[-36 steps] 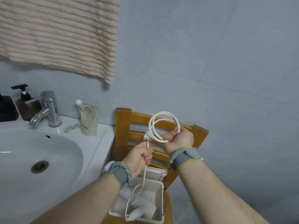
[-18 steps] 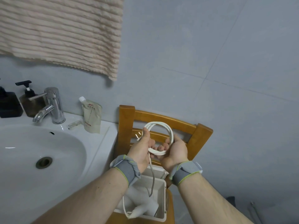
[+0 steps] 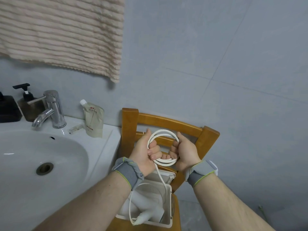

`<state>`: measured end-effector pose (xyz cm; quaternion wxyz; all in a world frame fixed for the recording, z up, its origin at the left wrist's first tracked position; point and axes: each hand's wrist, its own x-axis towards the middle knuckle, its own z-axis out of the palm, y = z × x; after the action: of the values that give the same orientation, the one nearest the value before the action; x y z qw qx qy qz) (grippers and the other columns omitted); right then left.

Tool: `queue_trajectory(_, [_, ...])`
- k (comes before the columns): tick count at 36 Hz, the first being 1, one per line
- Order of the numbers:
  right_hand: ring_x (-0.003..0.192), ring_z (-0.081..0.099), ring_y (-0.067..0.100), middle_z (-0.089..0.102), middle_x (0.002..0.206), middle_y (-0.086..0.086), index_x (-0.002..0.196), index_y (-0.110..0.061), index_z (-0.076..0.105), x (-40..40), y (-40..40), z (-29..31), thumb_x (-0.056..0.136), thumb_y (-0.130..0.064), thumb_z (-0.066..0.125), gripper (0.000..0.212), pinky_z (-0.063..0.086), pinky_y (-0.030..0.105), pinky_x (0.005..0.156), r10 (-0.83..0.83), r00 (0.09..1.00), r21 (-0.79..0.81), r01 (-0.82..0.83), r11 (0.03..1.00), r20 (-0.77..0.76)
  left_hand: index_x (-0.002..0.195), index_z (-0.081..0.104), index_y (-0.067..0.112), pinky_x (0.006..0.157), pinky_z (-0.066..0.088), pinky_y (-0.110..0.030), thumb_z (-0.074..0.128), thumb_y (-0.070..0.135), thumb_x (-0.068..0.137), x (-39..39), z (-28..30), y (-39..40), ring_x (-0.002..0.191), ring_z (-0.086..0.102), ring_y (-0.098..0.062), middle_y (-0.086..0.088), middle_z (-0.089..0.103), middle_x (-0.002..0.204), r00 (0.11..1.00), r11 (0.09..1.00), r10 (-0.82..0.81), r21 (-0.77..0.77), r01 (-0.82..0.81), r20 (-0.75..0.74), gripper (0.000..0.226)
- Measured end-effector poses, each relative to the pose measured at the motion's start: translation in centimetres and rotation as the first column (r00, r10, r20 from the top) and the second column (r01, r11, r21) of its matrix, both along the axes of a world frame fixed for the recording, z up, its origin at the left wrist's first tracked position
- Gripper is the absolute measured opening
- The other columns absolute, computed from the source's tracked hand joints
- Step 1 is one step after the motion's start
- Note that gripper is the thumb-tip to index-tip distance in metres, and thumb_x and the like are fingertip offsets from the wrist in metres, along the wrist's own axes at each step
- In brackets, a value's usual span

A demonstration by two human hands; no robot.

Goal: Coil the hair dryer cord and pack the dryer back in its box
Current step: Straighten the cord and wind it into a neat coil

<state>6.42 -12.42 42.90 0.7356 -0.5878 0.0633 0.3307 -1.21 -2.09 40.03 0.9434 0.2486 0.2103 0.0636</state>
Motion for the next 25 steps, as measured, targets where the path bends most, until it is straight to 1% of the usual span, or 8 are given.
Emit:
queue_trajectory(2, [0.031, 0.021, 0.015, 0.023, 0.041, -0.001, 0.038, -0.021, 0.035, -0.2, 0.0, -0.1, 0.095, -0.032, 0.048, 0.060, 0.028, 0.022, 0.033, -0.006, 0.999, 0.015, 0.007, 1.000, -0.045, 0.046, 0.026, 0.022, 0.050, 0.022, -0.024, 0.052, 0.054, 0.089, -0.1, 0.2, 0.0, 0.031, 0.020, -0.013, 0.004, 0.022, 0.035, 0.999, 0.999, 0.000, 0.033, 0.001, -0.044, 0.059])
queue_trajectory(5, [0.033, 0.023, 0.017, 0.022, 0.042, 0.001, 0.038, -0.020, 0.033, -0.4, 0.3, 0.0, 0.094, -0.027, 0.047, 0.057, 0.032, 0.023, 0.037, 0.019, 0.998, 0.007, -0.018, 1.000, -0.066, 0.047, 0.027, 0.022, 0.042, 0.029, -0.024, 0.055, 0.051, 0.088, -0.1, 0.3, 0.1, 0.030, 0.019, -0.013, 0.004, 0.020, 0.037, 0.996, 0.996, 0.027, 0.088, -0.020, -0.086, 0.058])
queue_trajectory(12, [0.052, 0.051, 0.025, 0.053, 0.057, 0.012, 0.068, -0.004, 0.057, -0.3, -1.1, 1.5, 0.099, -0.036, 0.045, 0.047, 0.053, 0.029, 0.051, 0.284, 0.952, -0.164, -0.263, 0.951, 0.118, 0.048, 0.031, 0.023, 0.039, 0.028, -0.022, 0.053, 0.064, 0.083, -0.5, 1.0, 1.6, 0.032, 0.014, -0.012, 0.006, 0.018, 0.043, 0.980, 0.966, -0.086, 0.224, 0.126, -0.179, 0.059])
queue_trajectory(14, [0.060, 0.059, 0.025, 0.063, 0.067, 0.016, 0.078, -0.003, 0.063, 0.1, -1.3, 2.4, 0.099, -0.047, 0.039, 0.053, 0.054, 0.034, 0.062, 0.457, 0.845, -0.357, -0.350, 0.866, 0.279, 0.050, 0.030, 0.024, 0.038, 0.030, -0.022, 0.050, 0.070, 0.080, -0.5, 1.4, 1.9, 0.033, 0.012, -0.013, 0.006, 0.018, 0.043, 0.969, 0.914, -0.127, 0.355, 0.197, -0.210, 0.058])
queue_trajectory(17, [0.070, 0.064, 0.023, 0.070, 0.080, 0.012, 0.090, -0.007, 0.064, 0.5, -0.8, 3.7, 0.091, -0.058, 0.049, 0.053, 0.053, 0.044, 0.077, 0.715, 0.513, -0.686, -0.294, 0.666, 0.474, 0.063, 0.047, 0.020, 0.038, 0.033, -0.021, 0.038, 0.084, 0.073, -0.3, 2.1, 1.9, 0.033, 0.012, -0.012, 0.005, 0.020, 0.043, 0.945, 0.844, -0.225, 0.436, 0.311, -0.238, 0.065])
queue_trajectory(21, [0.083, 0.061, 0.013, 0.067, 0.095, -0.004, 0.102, -0.022, 0.059, 0.8, 0.0, 4.8, 0.075, -0.070, 0.060, 0.055, 0.052, 0.033, 0.075, 0.939, 0.126, -0.944, -0.049, 0.327, 0.319, 0.062, 0.045, 0.028, 0.042, 0.029, -0.021, 0.021, 0.096, 0.055, -0.1, 2.7, 1.5, 0.035, 0.014, -0.011, 0.004, 0.024, 0.044, 0.885, 0.655, -0.350, 0.595, 0.465, -0.307, 0.073])
queue_trajectory(23, [0.091, 0.063, 0.015, 0.068, 0.104, -0.001, 0.110, -0.018, 0.057, 1.1, 0.0, 5.1, 0.072, -0.069, 0.065, 0.065, 0.053, 0.037, 0.083, 0.966, 0.059, -0.967, -0.028, 0.255, 0.253, 0.098, 0.050, 0.033, 0.042, 0.028, -0.020, 0.016, 0.095, 0.055, 0.1, 2.7, 1.3, 0.037, 0.015, -0.010, 0.002, 0.026, 0.048, 0.869, 0.583, -0.354, 0.645, 0.494, -0.345, 0.082])
queue_trajectory(25, [0.095, 0.063, 0.016, 0.067, 0.108, -0.003, 0.117, -0.018, 0.054, 1.3, -0.1, 5.4, 0.067, -0.068, 0.070, 0.073, 0.054, 0.038, 0.085, 0.966, 0.029, -0.965, -0.042, 0.259, 0.258, 0.140, 0.026, 0.041, 0.041, 0.027, -0.020, 0.013, 0.096, 0.049, 0.2, 2.5, 1.5, 0.037, 0.017, -0.010, 0.001, 0.027, 0.049, 0.842, 0.499, -0.357, 0.680, 0.537, -0.404, 0.107])
